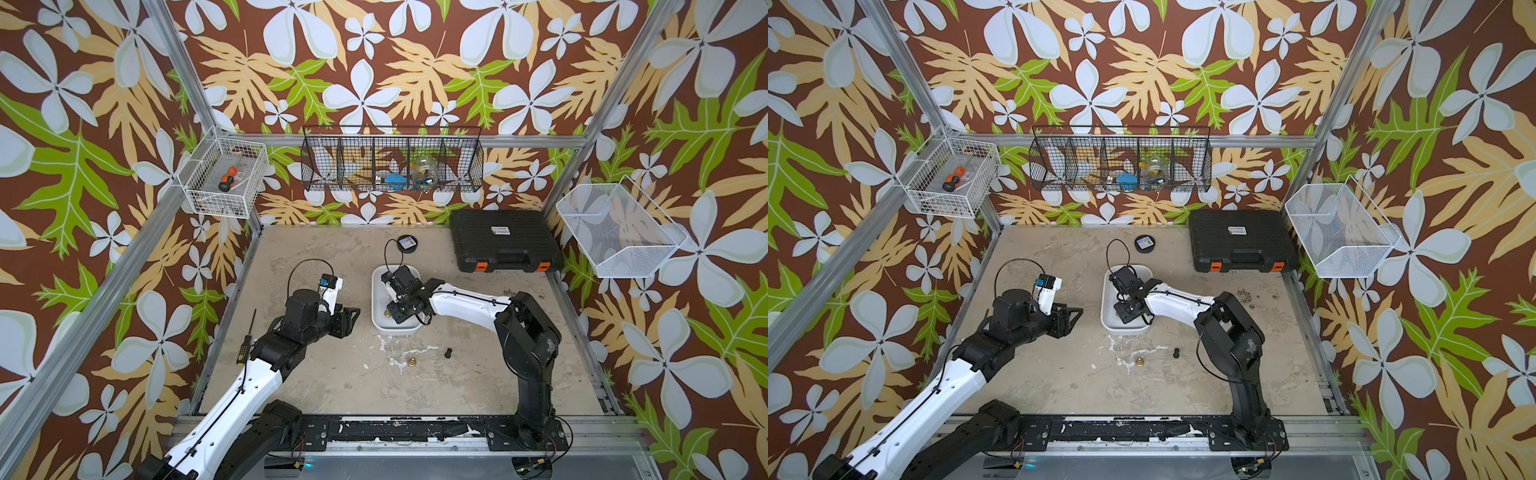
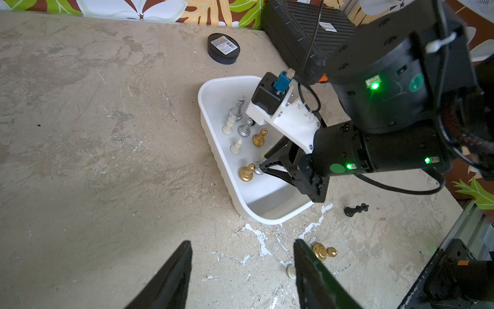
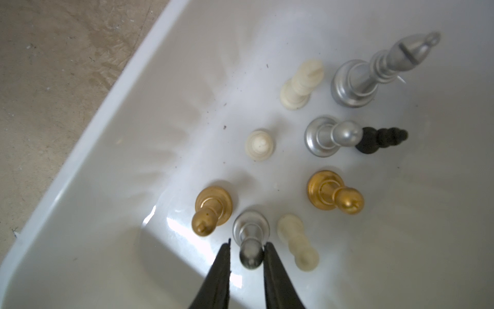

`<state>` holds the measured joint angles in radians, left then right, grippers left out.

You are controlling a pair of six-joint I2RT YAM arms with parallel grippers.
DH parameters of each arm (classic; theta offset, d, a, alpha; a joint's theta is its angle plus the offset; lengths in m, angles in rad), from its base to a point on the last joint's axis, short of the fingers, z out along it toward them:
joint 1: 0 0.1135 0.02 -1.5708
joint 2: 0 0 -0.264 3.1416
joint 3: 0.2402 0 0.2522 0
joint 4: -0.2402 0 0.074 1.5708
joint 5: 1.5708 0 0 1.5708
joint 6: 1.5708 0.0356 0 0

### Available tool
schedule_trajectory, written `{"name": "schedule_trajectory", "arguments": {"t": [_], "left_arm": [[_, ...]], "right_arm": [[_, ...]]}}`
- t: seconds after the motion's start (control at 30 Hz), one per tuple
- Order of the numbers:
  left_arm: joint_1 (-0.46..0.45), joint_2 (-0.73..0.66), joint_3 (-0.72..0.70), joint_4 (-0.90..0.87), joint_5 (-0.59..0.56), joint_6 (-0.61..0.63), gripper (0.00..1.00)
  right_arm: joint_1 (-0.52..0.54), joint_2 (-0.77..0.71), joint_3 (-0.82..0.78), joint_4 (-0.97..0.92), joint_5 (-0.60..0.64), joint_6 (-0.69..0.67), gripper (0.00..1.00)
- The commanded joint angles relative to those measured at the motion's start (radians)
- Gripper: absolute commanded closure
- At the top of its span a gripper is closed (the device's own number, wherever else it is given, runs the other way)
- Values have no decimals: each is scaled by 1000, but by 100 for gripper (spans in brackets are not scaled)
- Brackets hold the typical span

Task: Put the chess pieces into the storage box
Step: Place the chess piece in the storage box, then pick up the chess piece at the center of the board.

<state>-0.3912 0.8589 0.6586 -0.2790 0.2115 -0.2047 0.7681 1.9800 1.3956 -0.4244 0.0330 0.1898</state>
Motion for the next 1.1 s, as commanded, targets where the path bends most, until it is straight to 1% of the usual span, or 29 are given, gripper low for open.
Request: {"name": "schedule_trajectory", "arguments": {"t": [0.0, 0.23, 0.3, 0.43, 0.6, 0.67, 0.73, 0.8, 0.9, 1.0, 1.07], "left_arm": [[-1, 2, -1, 22, 5, 10, 37], [-1, 5, -1, 20, 3, 10, 37], [0, 6, -1, 20, 2, 11, 37], [0, 8, -1, 20, 2, 8, 37], [-6, 6, 11, 26, 0, -21, 37], [-48, 30, 34, 13, -37, -20, 36], [-126, 68, 66, -8, -111, -11, 35], [-181, 116, 91, -19, -122, -3, 34], [-199, 172, 95, -11, -72, -10, 34], [-201, 188, 91, -28, -52, 4, 34], [-201, 180, 97, -52, -38, 13, 34]], "right_arm": [[0, -10, 10, -15, 13, -6, 73], [0, -34, 11, -23, 15, -8, 69], [-1, -47, 10, -24, 13, -9, 66], [0, -85, 13, -39, 0, -8, 64], [0, -221, -40, -33, -36, 18, 62], [-2, -278, -74, -48, -75, 26, 61], [-1, -312, -99, -90, -131, 23, 61], [2, -361, -155, -100, -180, 26, 60], [22, -452, -254, -99, -202, 39, 60], [57, -511, -322, -109, -179, 54, 60], [68, -535, -360, -122, -149, 92, 60]]}}
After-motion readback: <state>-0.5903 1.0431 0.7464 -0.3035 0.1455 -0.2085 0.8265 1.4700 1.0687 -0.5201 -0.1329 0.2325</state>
